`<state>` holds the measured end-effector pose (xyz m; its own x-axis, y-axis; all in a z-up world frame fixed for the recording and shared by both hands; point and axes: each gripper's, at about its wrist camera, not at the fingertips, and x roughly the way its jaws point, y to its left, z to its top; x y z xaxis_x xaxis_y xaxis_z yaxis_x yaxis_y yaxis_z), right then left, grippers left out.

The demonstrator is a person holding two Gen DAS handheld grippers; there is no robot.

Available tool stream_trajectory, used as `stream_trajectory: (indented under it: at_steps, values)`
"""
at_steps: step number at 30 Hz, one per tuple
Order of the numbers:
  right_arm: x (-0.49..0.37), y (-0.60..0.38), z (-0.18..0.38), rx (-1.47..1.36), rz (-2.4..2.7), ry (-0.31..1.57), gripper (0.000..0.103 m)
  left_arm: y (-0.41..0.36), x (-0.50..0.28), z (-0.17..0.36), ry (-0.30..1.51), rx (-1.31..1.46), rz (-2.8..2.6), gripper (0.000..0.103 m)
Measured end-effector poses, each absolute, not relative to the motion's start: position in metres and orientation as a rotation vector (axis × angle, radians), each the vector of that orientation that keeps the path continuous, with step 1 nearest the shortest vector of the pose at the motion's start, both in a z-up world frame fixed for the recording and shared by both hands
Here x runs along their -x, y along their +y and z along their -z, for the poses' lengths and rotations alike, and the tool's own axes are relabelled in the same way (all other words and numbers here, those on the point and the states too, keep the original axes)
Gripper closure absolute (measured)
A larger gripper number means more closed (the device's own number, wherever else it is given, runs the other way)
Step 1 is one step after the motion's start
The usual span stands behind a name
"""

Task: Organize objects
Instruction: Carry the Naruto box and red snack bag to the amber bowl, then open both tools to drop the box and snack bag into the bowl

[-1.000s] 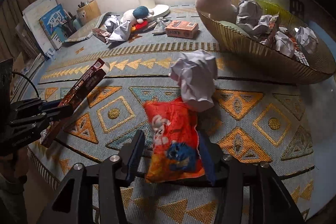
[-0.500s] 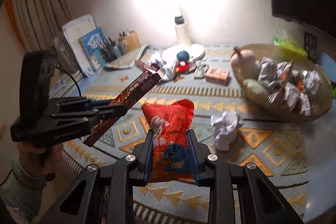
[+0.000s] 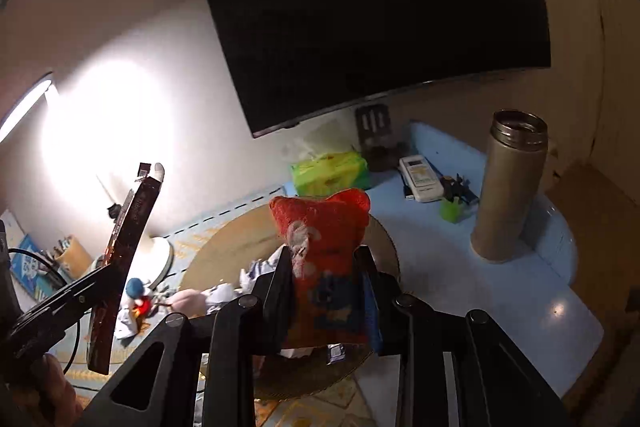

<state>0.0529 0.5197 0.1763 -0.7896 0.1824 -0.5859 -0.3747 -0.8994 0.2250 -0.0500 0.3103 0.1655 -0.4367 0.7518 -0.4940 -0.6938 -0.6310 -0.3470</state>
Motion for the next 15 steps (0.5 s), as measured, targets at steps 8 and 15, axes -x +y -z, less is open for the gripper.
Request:
stream_trajectory:
  at_steps: [8, 15]
  values:
    - [-0.031, 0.523, -0.139, 1.006, -2.676, 0.601, 0.060, 0.333, 0.087, -0.120, -0.105, 1.016, -2.115, 0.083]
    - [-0.062, 0.492, -0.150, 0.978, -2.771, 0.517, 0.059, 0.247, 0.064, -0.129, -0.243, 0.924, -2.184, 0.083]
